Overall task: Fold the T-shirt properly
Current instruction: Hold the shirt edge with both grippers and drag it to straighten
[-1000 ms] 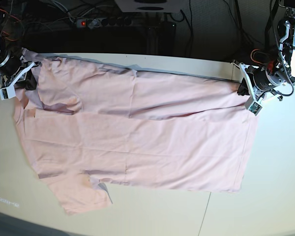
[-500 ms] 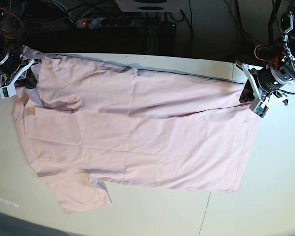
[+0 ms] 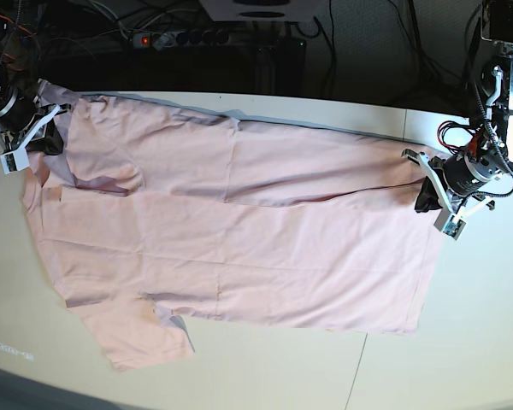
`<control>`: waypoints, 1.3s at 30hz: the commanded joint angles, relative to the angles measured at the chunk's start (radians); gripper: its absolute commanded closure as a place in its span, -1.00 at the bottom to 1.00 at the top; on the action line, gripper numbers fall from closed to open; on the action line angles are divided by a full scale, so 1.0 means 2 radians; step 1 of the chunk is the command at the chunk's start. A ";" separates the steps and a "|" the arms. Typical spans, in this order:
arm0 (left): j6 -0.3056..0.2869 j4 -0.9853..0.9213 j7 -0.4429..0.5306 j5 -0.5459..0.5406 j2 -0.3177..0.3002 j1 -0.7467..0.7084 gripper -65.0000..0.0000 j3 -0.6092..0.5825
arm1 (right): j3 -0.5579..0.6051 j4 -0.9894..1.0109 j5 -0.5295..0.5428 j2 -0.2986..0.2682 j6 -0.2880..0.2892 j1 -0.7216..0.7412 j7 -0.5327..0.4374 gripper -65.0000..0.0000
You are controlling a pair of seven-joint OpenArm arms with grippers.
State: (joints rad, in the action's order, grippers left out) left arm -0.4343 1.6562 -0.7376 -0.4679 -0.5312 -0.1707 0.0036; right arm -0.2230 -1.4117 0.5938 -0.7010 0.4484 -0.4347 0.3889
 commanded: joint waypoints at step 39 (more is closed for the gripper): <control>0.006 -0.111 0.017 0.064 0.010 -0.094 1.00 -0.014 | -0.003 0.000 -0.009 -0.068 0.032 0.023 0.015 1.00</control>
State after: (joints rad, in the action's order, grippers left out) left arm -0.4438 1.4658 -0.4519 -0.4229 -0.5144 -0.3042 -0.0051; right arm -0.2188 -1.4025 0.5747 -0.8078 0.4492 -0.3908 0.4324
